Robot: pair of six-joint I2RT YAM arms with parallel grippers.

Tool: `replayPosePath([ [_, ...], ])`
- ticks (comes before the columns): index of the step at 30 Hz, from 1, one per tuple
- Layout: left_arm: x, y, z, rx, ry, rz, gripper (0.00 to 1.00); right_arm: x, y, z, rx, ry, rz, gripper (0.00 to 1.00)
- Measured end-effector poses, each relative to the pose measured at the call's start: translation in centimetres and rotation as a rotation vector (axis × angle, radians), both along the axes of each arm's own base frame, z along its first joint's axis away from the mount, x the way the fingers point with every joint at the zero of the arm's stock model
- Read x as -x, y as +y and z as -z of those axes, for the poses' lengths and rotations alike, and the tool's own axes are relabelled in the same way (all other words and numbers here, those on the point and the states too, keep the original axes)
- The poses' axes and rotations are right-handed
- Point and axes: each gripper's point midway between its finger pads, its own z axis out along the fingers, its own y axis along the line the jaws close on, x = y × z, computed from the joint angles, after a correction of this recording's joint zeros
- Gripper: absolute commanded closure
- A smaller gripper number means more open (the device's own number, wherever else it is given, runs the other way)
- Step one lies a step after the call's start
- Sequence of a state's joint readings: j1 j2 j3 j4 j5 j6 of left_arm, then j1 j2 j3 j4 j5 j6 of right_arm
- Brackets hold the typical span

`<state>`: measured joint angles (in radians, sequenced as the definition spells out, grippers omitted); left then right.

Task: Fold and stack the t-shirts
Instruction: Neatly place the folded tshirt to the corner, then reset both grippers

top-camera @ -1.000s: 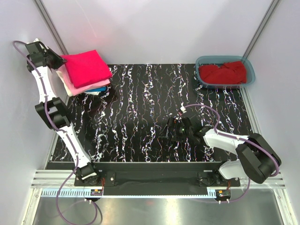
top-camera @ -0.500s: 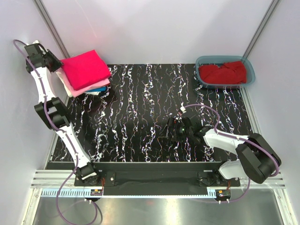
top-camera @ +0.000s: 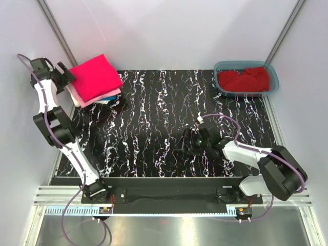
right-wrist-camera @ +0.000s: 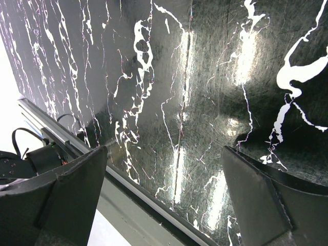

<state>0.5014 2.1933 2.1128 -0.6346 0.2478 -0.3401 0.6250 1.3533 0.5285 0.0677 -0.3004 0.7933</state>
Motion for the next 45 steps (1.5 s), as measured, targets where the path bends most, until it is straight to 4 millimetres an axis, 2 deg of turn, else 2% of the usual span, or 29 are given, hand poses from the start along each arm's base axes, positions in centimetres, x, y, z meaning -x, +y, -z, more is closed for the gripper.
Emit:
replayPosePath([
  [4, 2.3, -0.4, 0.2, 0.034, 0.022, -0.035, 0.01, 0.0, 0.0, 0.0, 0.0, 0.0, 0.0, 0.0],
  [16, 7.6, -0.4, -2.1, 0.098, -0.047, -0.137, 0.01, 0.0, 0.0, 0.0, 0.0, 0.0, 0.0, 0.0],
  [22, 12.4, -1.1, -2.9, 0.14, -0.074, -0.24, 0.01, 0.0, 0.0, 0.0, 0.0, 0.0, 0.0, 0.0],
  [25, 15.5, -1.5, -4.3, 0.161, -0.117, -0.333, 0.01, 0.0, 0.0, 0.0, 0.0, 0.0, 0.0, 0.0],
  [29, 18.6, -2.5, -6.8, 0.186, -0.23, -0.41, 0.01, 0.0, 0.0, 0.0, 0.0, 0.0, 0.0, 0.0],
  [31, 19.7, -3.5, -7.2, 0.195, -0.275, -0.421, 0.01, 0.0, 0.0, 0.0, 0.0, 0.0, 0.0, 0.0],
  [33, 20.4, -5.2, -6.8, 0.209, -0.295, -0.406, 0.01, 0.0, 0.0, 0.0, 0.0, 0.0, -0.001, 0.0],
  [35, 20.6, -7.8, -6.1, 0.219, -0.288, -0.353, 0.01, 0.0, 0.0, 0.0, 0.0, 0.0, 0.0, 0.0],
  [38, 19.6, -12.5, -6.2, 0.209, -0.271, -0.214, 0.01, 0.0, 0.0, 0.0, 0.0, 0.001, -0.001, 0.0],
  [42, 18.5, -21.1, -7.1, 0.142, -0.238, 0.063, 0.01, 0.0, 0.0, 0.0, 0.001, 0.001, -0.001, 0.0],
  [45, 19.2, -27.9, -8.1, 0.072, -0.212, 0.286, 0.01, 0.0, 0.0, 0.0, 0.001, 0.001, -0.001, 0.0],
])
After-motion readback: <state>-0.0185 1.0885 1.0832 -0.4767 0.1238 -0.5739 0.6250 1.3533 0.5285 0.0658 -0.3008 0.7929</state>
